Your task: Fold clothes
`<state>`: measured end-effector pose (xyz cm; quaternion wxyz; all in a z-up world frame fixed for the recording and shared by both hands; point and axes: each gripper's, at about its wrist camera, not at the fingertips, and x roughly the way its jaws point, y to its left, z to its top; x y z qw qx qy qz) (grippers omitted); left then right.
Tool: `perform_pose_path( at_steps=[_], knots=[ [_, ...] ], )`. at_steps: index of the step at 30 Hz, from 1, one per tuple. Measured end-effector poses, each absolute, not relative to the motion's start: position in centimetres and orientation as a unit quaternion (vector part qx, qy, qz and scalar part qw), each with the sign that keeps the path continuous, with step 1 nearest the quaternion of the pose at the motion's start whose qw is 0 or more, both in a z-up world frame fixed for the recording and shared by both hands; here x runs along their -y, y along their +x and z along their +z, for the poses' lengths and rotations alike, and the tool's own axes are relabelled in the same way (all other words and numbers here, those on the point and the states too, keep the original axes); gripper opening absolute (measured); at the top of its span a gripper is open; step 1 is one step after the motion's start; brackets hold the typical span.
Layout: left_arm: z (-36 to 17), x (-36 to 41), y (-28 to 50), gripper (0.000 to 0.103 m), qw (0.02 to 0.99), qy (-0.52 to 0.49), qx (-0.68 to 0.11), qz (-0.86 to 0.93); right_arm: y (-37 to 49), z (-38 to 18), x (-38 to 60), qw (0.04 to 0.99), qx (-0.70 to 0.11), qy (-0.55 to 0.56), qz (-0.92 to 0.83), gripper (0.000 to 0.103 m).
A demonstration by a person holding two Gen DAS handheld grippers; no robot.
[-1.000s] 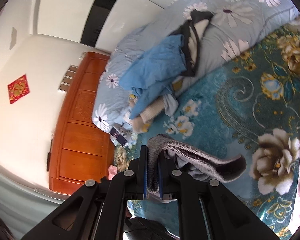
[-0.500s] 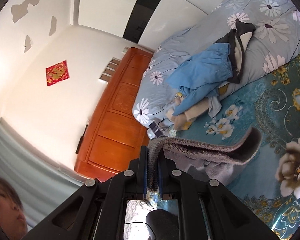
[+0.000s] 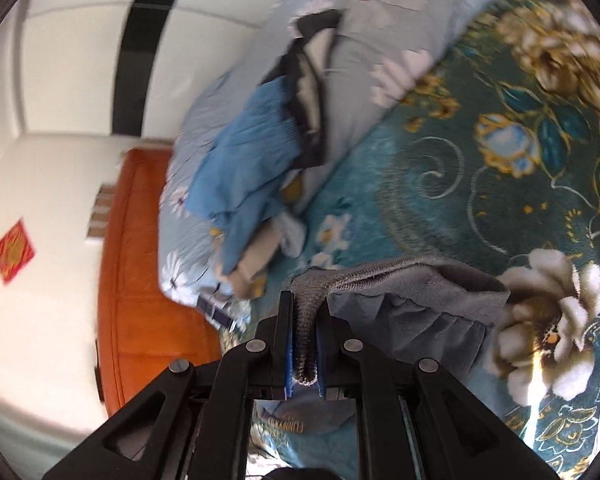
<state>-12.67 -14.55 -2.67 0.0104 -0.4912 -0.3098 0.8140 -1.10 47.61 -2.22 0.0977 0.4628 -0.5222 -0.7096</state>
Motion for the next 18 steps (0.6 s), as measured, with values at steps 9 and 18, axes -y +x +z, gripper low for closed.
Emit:
perform_pose_path(
  at_steps=[9, 18],
  knots=[
    [-5.4, 8.3, -20.5, 0.006, 0.034, -0.525, 0.270, 0.807, -7.5, -5.4, -51.1, 0.016, 0.523, 0.454, -0.721, 0.009],
    [-14.1, 6.2, -21.4, 0.008, 0.026, -0.611, 0.237, 0.755, -9.1, -14.0, -50.7, -0.084, 0.532, 0.501, -0.678, 0.009]
  ],
)
